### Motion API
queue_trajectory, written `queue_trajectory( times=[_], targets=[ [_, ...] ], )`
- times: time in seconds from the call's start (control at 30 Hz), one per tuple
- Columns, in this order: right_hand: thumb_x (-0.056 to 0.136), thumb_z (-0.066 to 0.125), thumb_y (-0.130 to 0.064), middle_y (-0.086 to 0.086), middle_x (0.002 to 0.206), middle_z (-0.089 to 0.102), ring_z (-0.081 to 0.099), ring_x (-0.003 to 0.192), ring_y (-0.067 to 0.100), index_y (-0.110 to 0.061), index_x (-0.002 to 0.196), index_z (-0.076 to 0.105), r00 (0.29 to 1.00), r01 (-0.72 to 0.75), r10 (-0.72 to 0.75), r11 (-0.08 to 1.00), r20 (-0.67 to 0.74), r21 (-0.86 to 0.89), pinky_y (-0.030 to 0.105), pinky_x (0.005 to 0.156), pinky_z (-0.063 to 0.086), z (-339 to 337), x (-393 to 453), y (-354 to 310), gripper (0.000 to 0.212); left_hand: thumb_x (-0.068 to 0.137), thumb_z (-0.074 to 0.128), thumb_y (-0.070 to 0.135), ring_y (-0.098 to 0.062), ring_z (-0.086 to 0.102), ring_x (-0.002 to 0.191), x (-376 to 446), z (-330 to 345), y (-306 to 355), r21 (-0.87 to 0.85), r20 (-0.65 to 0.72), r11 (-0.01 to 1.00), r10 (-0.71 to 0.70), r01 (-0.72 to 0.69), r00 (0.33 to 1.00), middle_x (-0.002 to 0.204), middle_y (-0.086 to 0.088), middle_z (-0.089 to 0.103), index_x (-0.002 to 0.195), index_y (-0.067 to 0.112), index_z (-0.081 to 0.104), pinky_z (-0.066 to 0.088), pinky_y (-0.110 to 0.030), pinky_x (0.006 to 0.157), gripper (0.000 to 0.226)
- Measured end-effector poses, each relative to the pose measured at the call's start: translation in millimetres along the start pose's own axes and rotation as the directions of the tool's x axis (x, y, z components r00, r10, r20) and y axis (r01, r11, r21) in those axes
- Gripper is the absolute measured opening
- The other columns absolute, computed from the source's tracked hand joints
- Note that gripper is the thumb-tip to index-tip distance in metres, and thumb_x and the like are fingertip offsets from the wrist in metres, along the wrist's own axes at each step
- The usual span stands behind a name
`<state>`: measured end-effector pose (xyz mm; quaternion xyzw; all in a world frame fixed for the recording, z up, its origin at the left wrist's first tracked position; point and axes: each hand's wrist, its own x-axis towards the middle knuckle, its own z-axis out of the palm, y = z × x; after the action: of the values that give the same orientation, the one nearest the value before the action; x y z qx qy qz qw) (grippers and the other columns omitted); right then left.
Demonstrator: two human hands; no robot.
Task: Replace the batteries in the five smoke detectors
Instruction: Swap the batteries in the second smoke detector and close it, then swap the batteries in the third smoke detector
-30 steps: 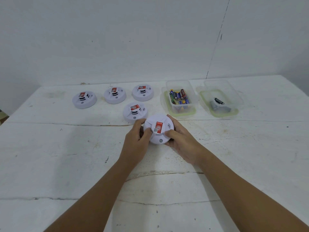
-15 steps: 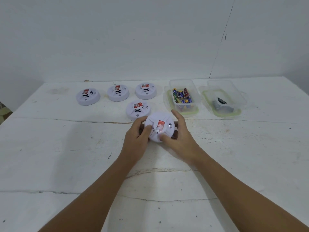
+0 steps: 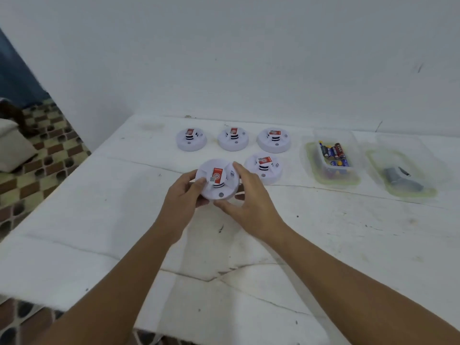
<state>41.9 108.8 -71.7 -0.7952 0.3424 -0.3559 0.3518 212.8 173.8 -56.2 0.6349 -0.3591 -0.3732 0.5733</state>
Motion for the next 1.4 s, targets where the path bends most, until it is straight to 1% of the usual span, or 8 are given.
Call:
queue_trajectory(
  times=[0.13,0.3,0.53,0.63,0.8,0.93,1.2,1.4],
  targets=[
    [0.085,0.085,-0.027,-0.027,0.109,0.055,0.051,0.100,-0.004,-0.010,0.139,0.051,0.997,-0.054,0.055,0.998,0.045,-0.023,0.016,0.087,0.048,19,32,-1,0.066,0.105,0.057,0.023,-0.027,0.073,0.109,34,-18,1,0.048,0.022,0.998,-0.035,0.034,0.999,0.115,-0.003,0.077,0.128,0.018,0.070,0.062,-0.040,0.091,0.027],
    [0.082,0.075,-0.045,-0.003,0.106,0.069,0.066,0.097,0.019,-0.021,0.119,0.051,0.990,-0.130,0.135,0.985,0.039,-0.118,0.048,0.080,0.057,34,62,11,0.050,0.102,0.061,0.019,-0.028,0.073,0.106,71,-20,6,0.144,0.023,0.986,-0.083,0.079,0.996,0.109,-0.003,0.078,0.120,0.016,0.074,0.061,-0.041,0.094,0.022],
    [0.097,0.065,-0.035,0.006,0.131,0.055,0.043,0.126,0.025,-0.016,0.154,0.041,0.967,-0.204,0.238,0.937,0.092,-0.283,0.032,0.093,0.034,40,77,13,0.064,0.099,0.061,0.031,-0.022,0.066,0.109,100,-18,2,0.386,-0.017,0.920,-0.066,0.068,0.998,0.115,0.000,0.072,0.116,0.022,0.071,0.055,-0.038,0.091,0.022],
    [0.098,0.063,-0.034,0.008,0.129,0.053,0.040,0.129,0.026,-0.015,0.147,0.047,0.961,-0.228,0.264,0.928,0.088,-0.295,0.030,0.094,0.031,44,77,12,0.055,0.097,0.063,0.036,-0.022,0.061,0.103,104,-19,-4,0.475,-0.050,0.877,-0.050,0.068,0.997,0.125,-0.011,0.062,0.119,0.022,0.070,0.045,-0.031,0.077,0.027],
    [0.097,0.064,-0.027,0.011,0.147,0.039,0.032,0.141,0.027,-0.018,0.156,0.039,0.971,-0.238,0.240,0.944,-0.021,-0.227,0.030,0.106,0.029,46,73,3,0.065,0.098,0.063,0.035,-0.021,0.056,0.104,104,-22,-2,0.516,-0.047,0.854,-0.043,0.061,0.998,0.133,-0.010,0.051,0.130,0.021,0.060,0.041,-0.031,0.082,0.035],
    [0.099,0.060,-0.020,0.005,0.133,0.041,0.041,0.126,0.023,-0.020,0.148,0.050,0.978,-0.165,0.135,0.967,-0.159,-0.192,0.023,0.097,0.027,46,85,-9,0.051,0.100,0.057,0.024,-0.021,0.055,0.100,110,-22,12,0.540,-0.089,0.841,0.087,-0.025,0.992,0.128,-0.011,0.049,0.133,0.018,0.055,0.043,-0.032,0.084,0.034],
    [0.101,0.056,-0.014,0.012,0.125,0.063,0.057,0.118,0.025,-0.009,0.137,0.060,0.991,-0.134,0.133,0.952,-0.022,-0.274,0.029,0.090,0.040,49,145,-14,0.037,0.096,0.059,0.033,-0.041,0.046,0.118,186,-25,31,0.893,0.052,0.434,0.156,-0.116,0.986,0.127,-0.020,0.045,0.139,0.015,0.045,0.039,-0.038,0.090,0.048],
    [0.103,0.055,-0.019,0.012,0.133,0.062,0.059,0.120,0.024,-0.011,0.142,0.055,0.979,-0.186,0.200,0.946,0.026,-0.266,0.034,0.099,0.047,55,164,-12,0.040,0.089,0.056,0.057,-0.040,0.026,0.143,220,-29,29,0.936,0.178,0.335,-0.173,-0.112,0.969,0.158,-0.015,0.025,0.160,0.043,0.016,0.032,-0.049,0.112,0.083]
  ],
)
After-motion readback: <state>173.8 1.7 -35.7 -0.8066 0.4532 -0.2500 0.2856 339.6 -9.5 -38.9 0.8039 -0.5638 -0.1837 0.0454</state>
